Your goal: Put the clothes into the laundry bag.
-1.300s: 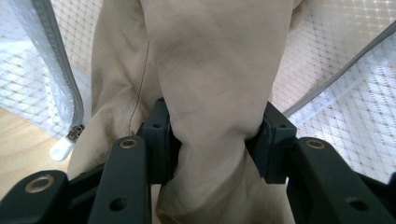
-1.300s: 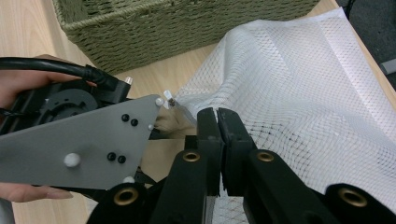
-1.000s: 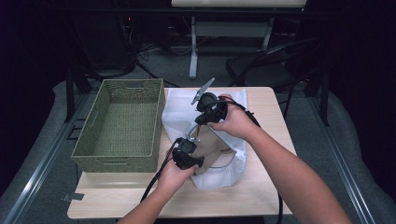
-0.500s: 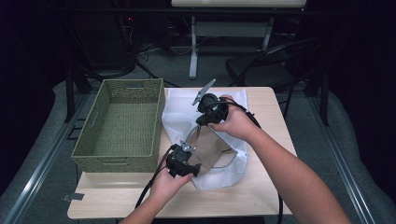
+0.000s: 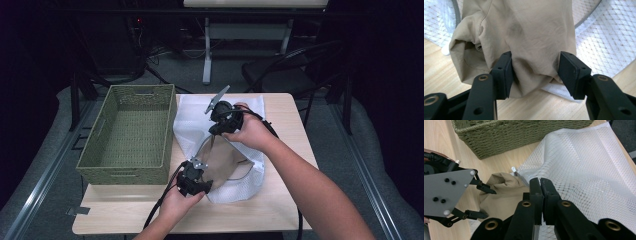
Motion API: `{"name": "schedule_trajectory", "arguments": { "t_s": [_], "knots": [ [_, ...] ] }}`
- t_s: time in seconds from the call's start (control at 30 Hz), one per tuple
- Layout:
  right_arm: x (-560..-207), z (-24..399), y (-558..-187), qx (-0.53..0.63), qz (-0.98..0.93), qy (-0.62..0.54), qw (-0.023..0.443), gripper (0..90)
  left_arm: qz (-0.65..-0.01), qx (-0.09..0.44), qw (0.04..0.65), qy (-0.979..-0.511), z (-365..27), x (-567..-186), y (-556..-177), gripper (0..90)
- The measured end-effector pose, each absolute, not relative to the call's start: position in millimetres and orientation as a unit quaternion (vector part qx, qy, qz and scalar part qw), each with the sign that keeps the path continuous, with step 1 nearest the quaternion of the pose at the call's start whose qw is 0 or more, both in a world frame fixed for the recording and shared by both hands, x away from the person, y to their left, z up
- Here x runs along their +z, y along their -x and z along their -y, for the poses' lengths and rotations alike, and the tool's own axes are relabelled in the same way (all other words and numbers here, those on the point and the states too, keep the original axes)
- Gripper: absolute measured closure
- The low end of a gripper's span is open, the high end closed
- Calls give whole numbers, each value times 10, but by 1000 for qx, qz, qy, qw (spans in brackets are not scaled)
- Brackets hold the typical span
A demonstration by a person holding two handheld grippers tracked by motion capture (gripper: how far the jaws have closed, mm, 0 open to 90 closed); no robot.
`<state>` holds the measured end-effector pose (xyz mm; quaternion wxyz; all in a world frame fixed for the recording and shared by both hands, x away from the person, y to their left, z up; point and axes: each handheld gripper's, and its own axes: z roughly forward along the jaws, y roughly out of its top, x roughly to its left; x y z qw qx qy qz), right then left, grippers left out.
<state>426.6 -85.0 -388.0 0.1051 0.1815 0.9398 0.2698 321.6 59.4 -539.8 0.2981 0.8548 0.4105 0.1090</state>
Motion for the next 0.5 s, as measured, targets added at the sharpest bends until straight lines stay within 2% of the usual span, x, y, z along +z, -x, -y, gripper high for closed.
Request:
{"name": "schedule_trajectory", "arguments": {
  "t_s": [0.1, 0.37, 0.5],
  "knots": [
    [-3880, 849, -4267, 269, -940, -181, 105, 887, -413, 106, 293, -856, -579, -5415, -3242, 530],
    [-3876, 847, -4261, 270, -940, -182, 104, 887, -418, 91, 295, -854, -588, -5405, -3272, 813],
    [-3871, 839, -4253, 270, -940, -181, 104, 887, -418, 86, 296, -854, -595, -5372, -3291, 857]
  ]
}}
